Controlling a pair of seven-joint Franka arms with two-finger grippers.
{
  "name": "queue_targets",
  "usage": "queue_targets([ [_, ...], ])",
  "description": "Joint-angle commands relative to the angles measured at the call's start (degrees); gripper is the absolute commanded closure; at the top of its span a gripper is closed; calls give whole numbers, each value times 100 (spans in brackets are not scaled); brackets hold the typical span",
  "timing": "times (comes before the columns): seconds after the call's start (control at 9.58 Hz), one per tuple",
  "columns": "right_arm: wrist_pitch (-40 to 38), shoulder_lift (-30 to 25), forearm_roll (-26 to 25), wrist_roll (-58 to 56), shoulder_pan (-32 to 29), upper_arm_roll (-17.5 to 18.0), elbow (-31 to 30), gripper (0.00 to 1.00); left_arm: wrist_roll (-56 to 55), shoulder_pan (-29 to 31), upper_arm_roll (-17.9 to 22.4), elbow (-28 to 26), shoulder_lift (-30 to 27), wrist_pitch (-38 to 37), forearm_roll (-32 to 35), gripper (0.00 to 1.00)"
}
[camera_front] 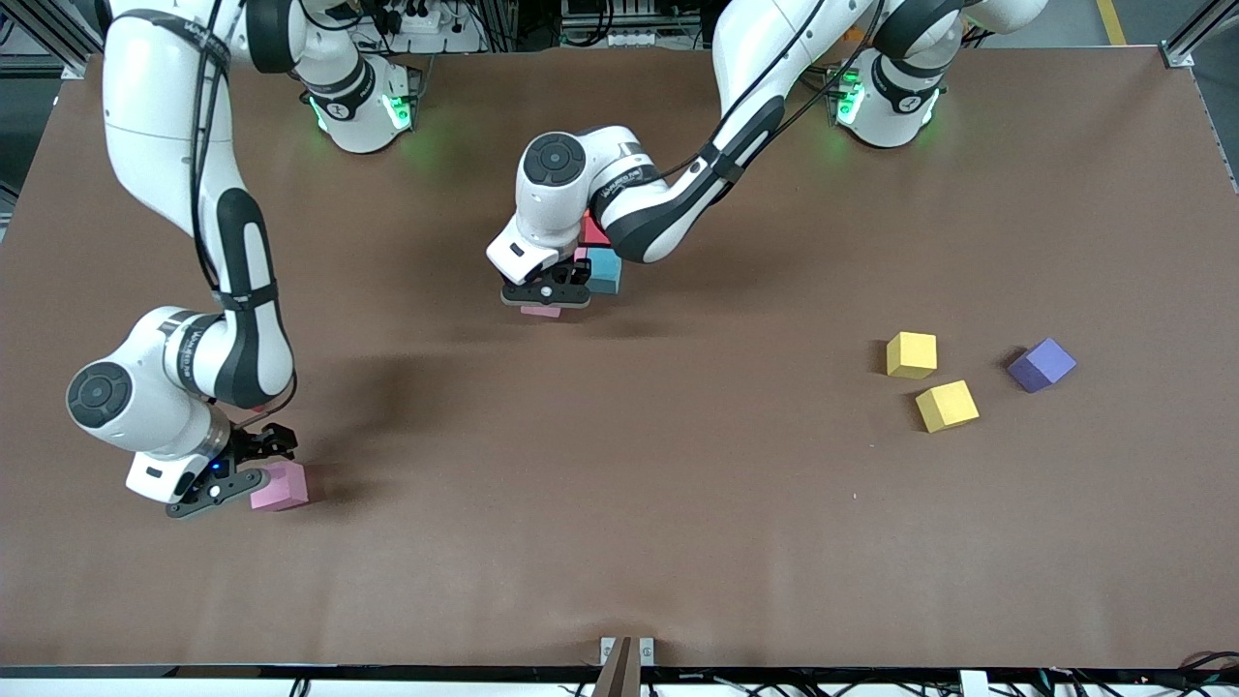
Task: Form number 2 with 11 blocks
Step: 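Grasp the loose pink cube with the right gripper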
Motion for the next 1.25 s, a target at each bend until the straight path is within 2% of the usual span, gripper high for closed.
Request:
queue_targets([
  [0.0,-68,130,-43,415,-215,275,266,0,-15,-61,48,187,137,73,-140,100],
  [0.21,-112,112,-34,610,-276,450,318,0,-6,-43,30,187,128,73,-175,100],
  [0.84,-33,305,-60,540,-408,609,537,0,99,-8,65,187,128,64,-263,100],
  [1.15,405,569,-60,347,-435,627,723,0,117,-87,74,283,268,204,-360,100],
])
